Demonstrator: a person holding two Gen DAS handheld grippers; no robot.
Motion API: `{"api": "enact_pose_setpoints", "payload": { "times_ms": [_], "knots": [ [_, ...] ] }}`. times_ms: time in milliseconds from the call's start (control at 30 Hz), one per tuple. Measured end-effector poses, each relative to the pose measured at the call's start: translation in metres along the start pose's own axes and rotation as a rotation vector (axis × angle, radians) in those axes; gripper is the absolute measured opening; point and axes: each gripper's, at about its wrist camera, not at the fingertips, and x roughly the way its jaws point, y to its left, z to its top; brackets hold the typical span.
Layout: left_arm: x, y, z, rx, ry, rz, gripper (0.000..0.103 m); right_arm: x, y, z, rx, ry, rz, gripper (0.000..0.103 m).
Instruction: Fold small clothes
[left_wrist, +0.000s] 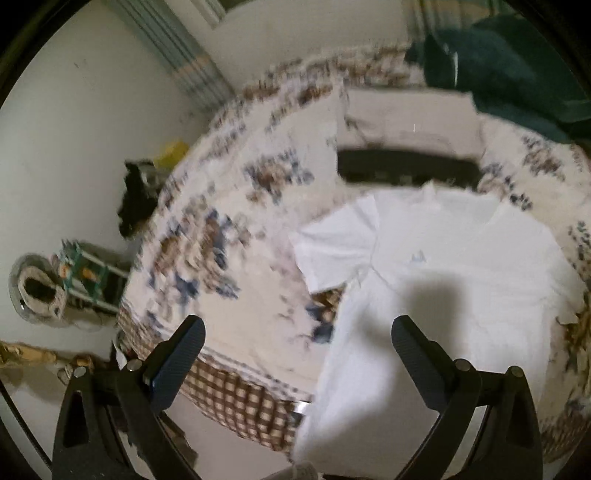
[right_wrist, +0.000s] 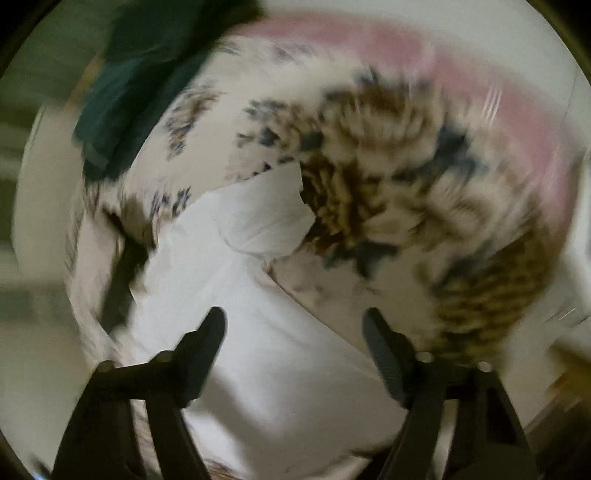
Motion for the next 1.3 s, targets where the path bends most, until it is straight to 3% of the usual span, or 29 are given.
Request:
{"api": "enact_pose_setpoints", "payload": {
  "times_ms": [200, 267, 300, 333, 400, 500, 600, 767, 900, 967, 1033, 1067, 1133, 1167, 1300],
  "knots": [
    [0.089, -0.053, -0.014, 0.006, 0.131, 0.036, 0.103, 0.151, -0.05, 0.035, 0.267, 0.036, 0.169, 0.076],
    [0.115, -0.066, -0.018, 0.01, 0.164, 0.045, 0.103, 0.182, -0.053, 0.037, 0.311, 0.023, 0.21, 0.066],
    [0.124, -0.073, -0.017, 0.007, 0.174, 0.045, 0.103, 0.194, -0.053, 0.039, 0.325, 0.013, 0.232, 0.056],
    [0.133, -0.077, -0.019, 0.002, 0.18, 0.046, 0.103, 0.205, -0.053, 0.042, 0.335, -0.016, 0.26, 0.035],
    [0.145, -0.082, -0.019, -0.015, 0.188, 0.04, 0.103, 0.208, -0.048, 0.042, 0.351, -0.092, 0.271, 0.004],
    [0.157, -0.085, -0.019, -0.041, 0.198, 0.027, 0.103, 0.199, -0.025, 0.044, 0.264, -0.177, 0.226, 0.004],
    [0.165, -0.084, -0.017, -0.068, 0.188, -0.026, 0.103, 0.189, 0.008, 0.041, 0.16, -0.202, 0.19, 0.004],
    [0.17, -0.071, -0.023, -0.064, 0.158, -0.059, 0.103, 0.172, 0.103, 0.017, -0.118, -0.209, 0.128, 0.004],
    [0.173, -0.051, -0.032, -0.053, 0.132, -0.055, 0.103, 0.196, 0.215, -0.041, -0.453, -0.114, 0.111, 0.004],
    [0.177, -0.039, -0.039, -0.047, 0.124, -0.046, 0.103, 0.217, 0.257, -0.085, -0.645, 0.007, 0.097, 0.004],
    [0.181, -0.028, -0.045, -0.042, 0.134, -0.044, 0.103, 0.24, 0.282, -0.118, -0.741, 0.165, 0.085, 0.007],
    [0.183, -0.022, -0.047, -0.044, 0.138, -0.046, 0.103, 0.242, 0.28, -0.127, -0.739, 0.219, 0.102, 0.011],
    [0.186, -0.01, -0.052, -0.051, 0.142, -0.052, 0.103, 0.233, 0.272, -0.126, -0.659, 0.238, 0.133, 0.042],
    [0.188, -0.002, -0.054, -0.057, 0.14, -0.052, 0.103, 0.224, 0.263, -0.12, -0.603, 0.214, 0.135, 0.049],
    [0.199, 0.014, -0.061, -0.073, 0.145, -0.048, 0.103, 0.215, 0.23, -0.096, -0.457, 0.154, 0.089, 0.052]
  ]
}}
